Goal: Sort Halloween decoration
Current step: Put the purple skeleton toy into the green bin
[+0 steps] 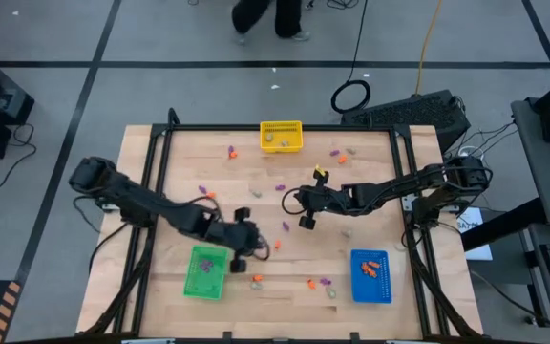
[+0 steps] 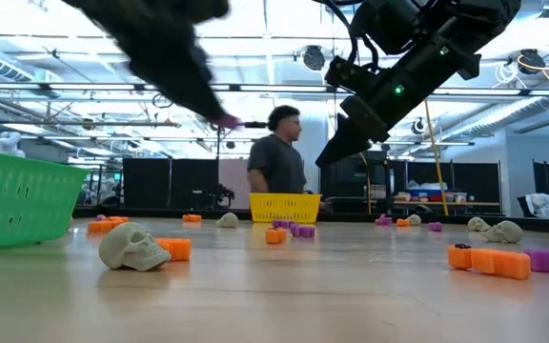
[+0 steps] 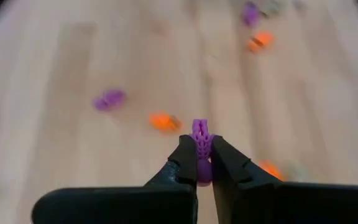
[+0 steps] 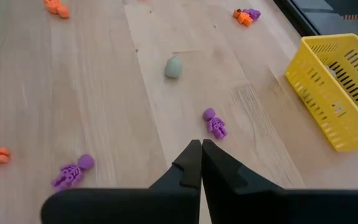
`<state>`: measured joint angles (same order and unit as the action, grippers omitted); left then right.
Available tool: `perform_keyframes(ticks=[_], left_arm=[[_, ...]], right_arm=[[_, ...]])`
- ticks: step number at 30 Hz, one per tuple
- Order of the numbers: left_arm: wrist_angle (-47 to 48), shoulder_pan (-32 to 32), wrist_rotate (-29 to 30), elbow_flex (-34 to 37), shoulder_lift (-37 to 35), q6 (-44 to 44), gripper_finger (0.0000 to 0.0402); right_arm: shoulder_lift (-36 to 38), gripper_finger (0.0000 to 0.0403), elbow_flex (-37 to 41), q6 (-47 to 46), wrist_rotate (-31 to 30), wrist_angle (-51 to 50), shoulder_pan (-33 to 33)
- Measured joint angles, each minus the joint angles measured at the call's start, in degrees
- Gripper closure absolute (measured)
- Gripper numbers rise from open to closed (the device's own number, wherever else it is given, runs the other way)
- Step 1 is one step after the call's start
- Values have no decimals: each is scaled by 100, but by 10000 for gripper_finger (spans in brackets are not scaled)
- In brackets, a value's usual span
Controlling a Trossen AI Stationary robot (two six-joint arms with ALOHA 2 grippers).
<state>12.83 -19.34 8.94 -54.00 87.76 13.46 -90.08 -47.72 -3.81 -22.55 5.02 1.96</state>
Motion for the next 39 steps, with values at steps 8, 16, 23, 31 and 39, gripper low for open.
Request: perform_keyframes(ticks=[8, 16, 23, 31, 39], left_arm=[[1537, -1241, -118, -8, -662, 1774, 389], [2896, -1822, 65, 3, -361, 3466, 389], [2901, -1829, 15, 117, -44, 3725, 389], [2821, -1828, -149, 118, 293, 3724, 370], [3074, -1830, -460, -1, 195, 3676, 299]], right_arm=[[0, 403, 0, 0, 5, -65, 2], [0, 403, 0, -104, 9, -94, 2], [0, 403, 0, -149, 11, -225, 7], [0, 403, 0, -149, 13, -321, 9], [0, 403, 0, -143, 33, -321, 9]])
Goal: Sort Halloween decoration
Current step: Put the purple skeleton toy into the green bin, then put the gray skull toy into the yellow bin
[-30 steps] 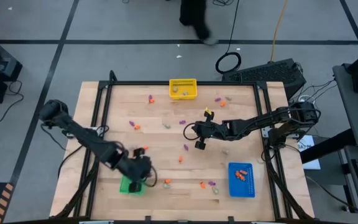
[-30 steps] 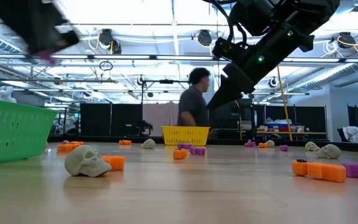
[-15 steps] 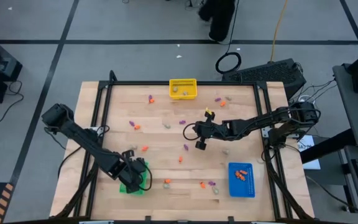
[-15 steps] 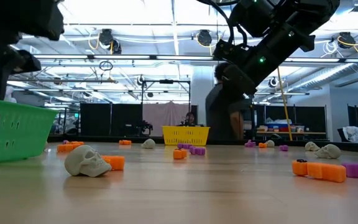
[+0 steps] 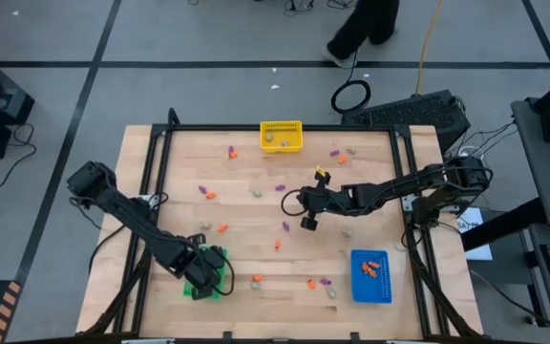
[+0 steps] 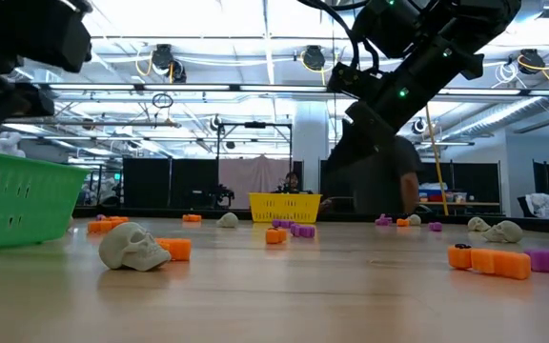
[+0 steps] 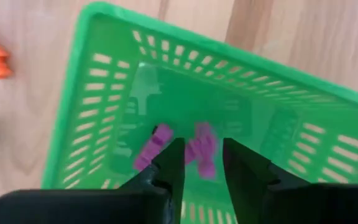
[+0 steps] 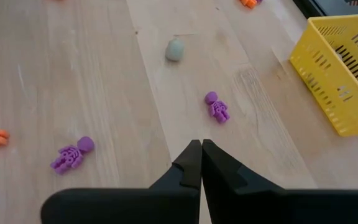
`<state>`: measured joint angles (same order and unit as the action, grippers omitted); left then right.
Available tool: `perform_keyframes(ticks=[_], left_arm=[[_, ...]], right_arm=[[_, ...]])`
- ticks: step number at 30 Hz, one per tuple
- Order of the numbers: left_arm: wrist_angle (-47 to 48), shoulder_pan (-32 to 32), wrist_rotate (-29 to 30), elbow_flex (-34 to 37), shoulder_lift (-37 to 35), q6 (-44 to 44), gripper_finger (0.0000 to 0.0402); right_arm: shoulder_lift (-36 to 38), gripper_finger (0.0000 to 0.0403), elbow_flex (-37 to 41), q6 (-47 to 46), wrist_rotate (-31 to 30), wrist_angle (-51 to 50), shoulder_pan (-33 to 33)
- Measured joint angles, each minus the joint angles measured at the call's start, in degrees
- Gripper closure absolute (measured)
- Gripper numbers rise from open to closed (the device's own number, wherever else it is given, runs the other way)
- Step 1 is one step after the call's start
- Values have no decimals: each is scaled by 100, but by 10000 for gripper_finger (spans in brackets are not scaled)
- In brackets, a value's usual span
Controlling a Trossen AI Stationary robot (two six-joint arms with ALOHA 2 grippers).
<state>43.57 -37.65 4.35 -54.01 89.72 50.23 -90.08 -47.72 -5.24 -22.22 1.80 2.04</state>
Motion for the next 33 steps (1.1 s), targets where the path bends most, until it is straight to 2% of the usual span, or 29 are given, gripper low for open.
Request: perform_keyframes(ticks=[2, 6, 12, 15, 18, 23, 29, 33], left_arm=[[195, 0, 99, -64, -62, -26, 290], [165, 14, 140, -78, -383, -616, 294], [119, 410, 255, -83, -1069, -1610, 347], [-296, 810, 329, 100, -1373, -2204, 383], [-1033, 1327, 269, 436, -1570, -2905, 397], [-2787, 2203, -265, 1308, -1703, -3847, 400], [-4939, 3005, -757, 2347, -1701, -4524, 400], [-6133, 3396, -752, 2893, -1705, -4851, 400]], right_arm=[[0, 403, 0, 38, 0, 5, -2], [0, 403, 0, 127, 0, 7, -4], [0, 403, 0, 165, 4, 11, -17], [0, 403, 2, 186, 215, 58, -40], [-17, 403, 7, 192, 804, 401, -110], [-318, 403, 4, 435, 1520, 1299, -216], [-971, 395, -251, 423, 1644, 1858, -358], [-1486, 356, -845, 361, 1641, 1850, -424]])
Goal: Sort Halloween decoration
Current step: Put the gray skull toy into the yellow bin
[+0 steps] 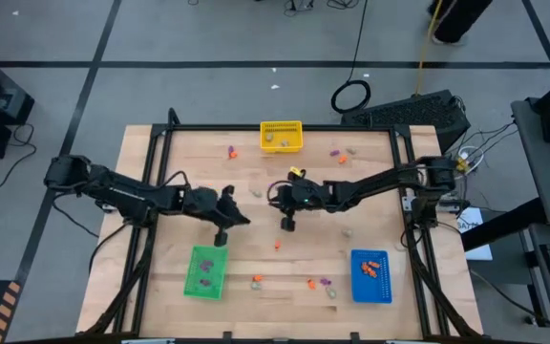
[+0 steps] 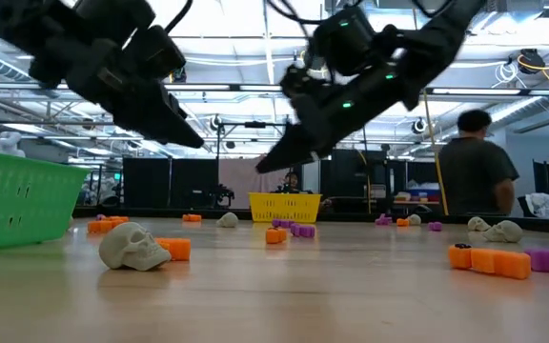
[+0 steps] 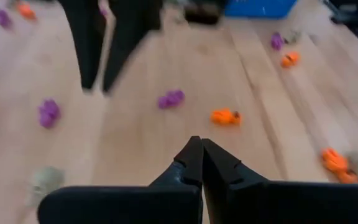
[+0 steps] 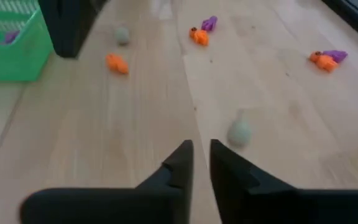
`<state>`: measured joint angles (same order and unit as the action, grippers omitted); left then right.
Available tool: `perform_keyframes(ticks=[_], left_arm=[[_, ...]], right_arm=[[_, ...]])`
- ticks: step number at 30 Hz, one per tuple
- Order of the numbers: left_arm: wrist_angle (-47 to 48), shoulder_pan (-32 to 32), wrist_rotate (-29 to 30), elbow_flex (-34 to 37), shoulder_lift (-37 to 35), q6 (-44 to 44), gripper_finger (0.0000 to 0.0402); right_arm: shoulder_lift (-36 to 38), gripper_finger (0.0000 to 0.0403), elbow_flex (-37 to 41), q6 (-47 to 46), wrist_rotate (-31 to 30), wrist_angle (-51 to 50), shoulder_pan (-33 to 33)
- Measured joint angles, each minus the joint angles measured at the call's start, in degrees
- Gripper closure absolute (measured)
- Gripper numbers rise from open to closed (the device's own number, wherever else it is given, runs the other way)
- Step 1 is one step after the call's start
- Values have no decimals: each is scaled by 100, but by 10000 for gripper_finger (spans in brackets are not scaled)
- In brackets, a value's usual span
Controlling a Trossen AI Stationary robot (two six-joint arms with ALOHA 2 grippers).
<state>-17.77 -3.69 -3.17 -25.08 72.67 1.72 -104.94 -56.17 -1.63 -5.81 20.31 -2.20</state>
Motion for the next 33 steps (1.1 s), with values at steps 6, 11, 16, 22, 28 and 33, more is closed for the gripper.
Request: perform_keyframes(ticks=[6, 11, 16, 22, 28, 33], left_arm=[[-2255, 407, -2, 999, 2, -106, 400], [-3034, 581, 0, 1501, 2, -67, 400], [-3030, 619, 24, 1546, 4, -63, 400], [-3071, 619, 23, 1546, 4, -68, 400], [-3079, 619, 25, 1546, 4, -68, 400], [-3074, 619, 28, 1543, 4, -68, 400]], right_arm=[[-829, 264, -931, 0, -29, -391, -176], [-1259, 204, -1387, -186, -33, -550, -441], [-1549, 187, -1534, -369, -9, -517, -613], [-1829, 206, -1571, -487, 12, -347, -657], [-1972, 260, -1566, -582, 271, -49, -692], [-1970, 329, -1568, -606, 309, -14, -688]])
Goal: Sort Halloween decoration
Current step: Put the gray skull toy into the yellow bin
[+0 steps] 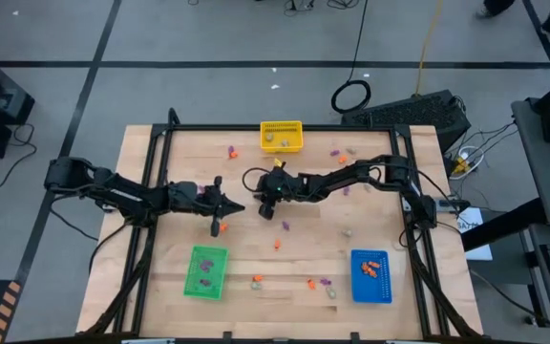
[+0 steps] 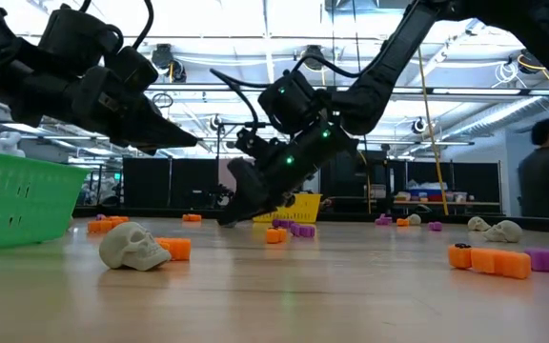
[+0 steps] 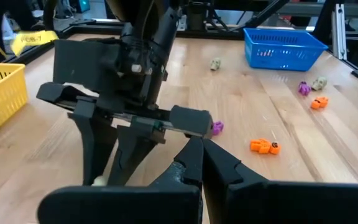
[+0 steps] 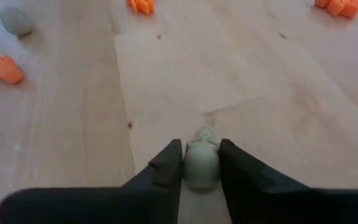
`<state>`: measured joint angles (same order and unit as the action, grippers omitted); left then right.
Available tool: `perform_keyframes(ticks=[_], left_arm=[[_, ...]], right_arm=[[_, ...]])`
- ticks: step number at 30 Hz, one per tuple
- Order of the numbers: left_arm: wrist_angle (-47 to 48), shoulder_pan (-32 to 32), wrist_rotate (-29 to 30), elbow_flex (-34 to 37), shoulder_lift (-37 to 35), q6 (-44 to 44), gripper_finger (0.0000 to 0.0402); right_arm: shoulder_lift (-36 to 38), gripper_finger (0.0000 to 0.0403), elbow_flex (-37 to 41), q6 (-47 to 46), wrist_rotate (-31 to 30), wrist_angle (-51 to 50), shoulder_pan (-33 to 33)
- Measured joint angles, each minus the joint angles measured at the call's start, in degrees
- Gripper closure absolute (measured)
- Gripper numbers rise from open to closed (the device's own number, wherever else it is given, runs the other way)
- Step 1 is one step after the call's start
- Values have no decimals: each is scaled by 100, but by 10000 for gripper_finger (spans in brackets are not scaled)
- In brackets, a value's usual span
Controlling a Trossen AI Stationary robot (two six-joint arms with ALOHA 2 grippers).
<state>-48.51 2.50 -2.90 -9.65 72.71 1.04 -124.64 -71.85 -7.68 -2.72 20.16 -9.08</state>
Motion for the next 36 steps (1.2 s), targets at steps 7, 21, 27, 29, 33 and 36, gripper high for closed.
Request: perform_keyframes(ticks=[7, 21, 27, 29, 33, 36], left_arm=[[42, 0, 4, 0, 0, 0, 400], [83, 0, 13, -4, 0, 4, 400], [44, 0, 13, -4, 0, 9, 400], [43, 0, 13, -4, 0, 11, 400], [46, 0, 13, -4, 0, 8, 400], [52, 0, 13, -4, 0, 7, 400]], right_arm=[[67, 344, -4, 43, 7, -219, 0], [1579, 343, 7, 249, 90, -1581, -301], [2212, 342, 0, 159, -307, -2177, -1057], [2210, 342, 0, 171, -186, -2180, -1378], [1985, 342, -39, 171, 179, -2232, -1950], [1728, 342, -267, 236, 293, -2490, -2246]])
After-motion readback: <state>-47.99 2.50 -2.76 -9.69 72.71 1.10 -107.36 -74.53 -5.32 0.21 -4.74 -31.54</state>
